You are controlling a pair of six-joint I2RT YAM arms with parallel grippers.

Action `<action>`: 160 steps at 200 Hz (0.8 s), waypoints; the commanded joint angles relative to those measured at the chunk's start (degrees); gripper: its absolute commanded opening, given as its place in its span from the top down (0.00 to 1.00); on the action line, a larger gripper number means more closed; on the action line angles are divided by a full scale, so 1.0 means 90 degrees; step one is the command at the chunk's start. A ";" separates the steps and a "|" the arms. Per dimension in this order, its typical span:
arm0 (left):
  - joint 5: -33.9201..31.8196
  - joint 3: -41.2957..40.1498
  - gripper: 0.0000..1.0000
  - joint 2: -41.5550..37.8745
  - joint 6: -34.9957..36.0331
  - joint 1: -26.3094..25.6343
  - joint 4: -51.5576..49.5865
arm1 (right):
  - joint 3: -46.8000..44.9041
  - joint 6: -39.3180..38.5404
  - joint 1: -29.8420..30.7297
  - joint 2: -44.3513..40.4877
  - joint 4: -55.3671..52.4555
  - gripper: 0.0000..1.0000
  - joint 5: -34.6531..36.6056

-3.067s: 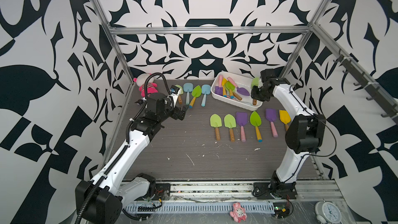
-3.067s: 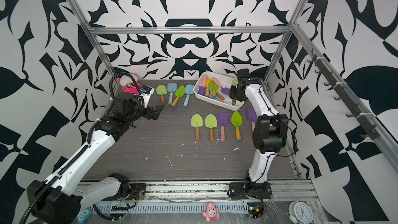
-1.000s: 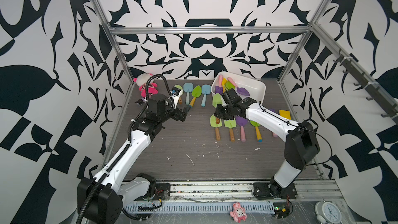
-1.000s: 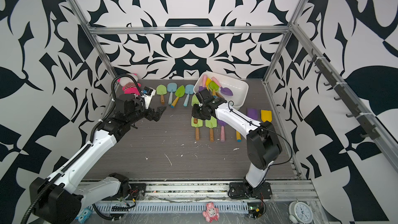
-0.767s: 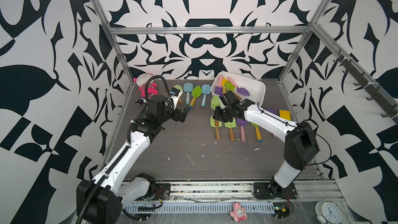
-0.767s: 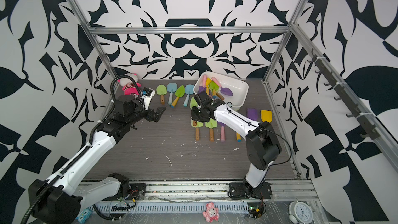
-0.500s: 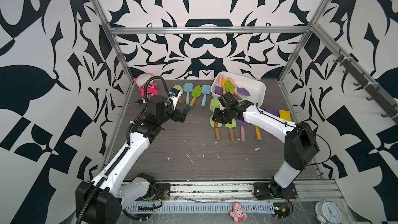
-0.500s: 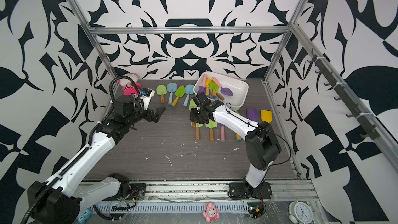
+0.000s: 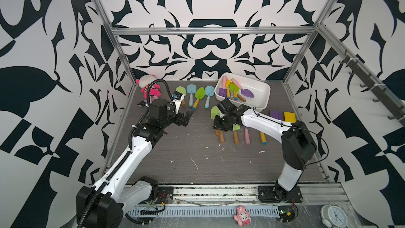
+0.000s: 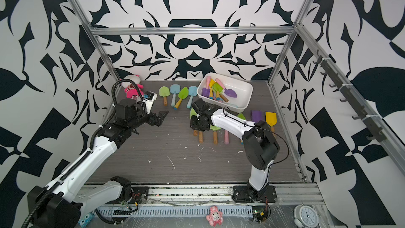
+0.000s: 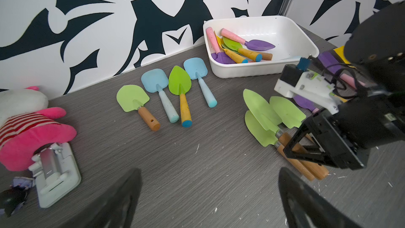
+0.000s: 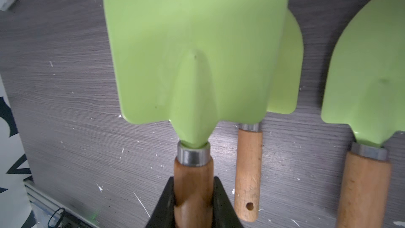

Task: Take the shovel out of the storage box
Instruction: Place the shovel at the center of the board.

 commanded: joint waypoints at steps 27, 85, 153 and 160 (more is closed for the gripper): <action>0.0134 -0.0178 0.01 -0.0153 -0.0144 0.0020 0.0107 | 0.0436 -0.0032 0.0039 0.0035 -0.0149 1.00 -0.0046; 0.0122 -0.0218 0.01 -0.0159 -0.0195 0.0019 0.0101 | 0.0770 -0.0154 0.0068 0.0373 -0.0332 1.00 -0.0131; 0.0090 -0.0232 0.01 -0.0156 -0.0198 0.0021 0.0069 | 0.1141 -0.0260 0.0125 0.0764 -0.0532 1.00 -0.0245; 0.0086 -0.0235 0.01 -0.0173 -0.0198 0.0022 0.0059 | 0.1156 -0.0253 0.0126 0.0794 -0.0557 1.00 -0.0250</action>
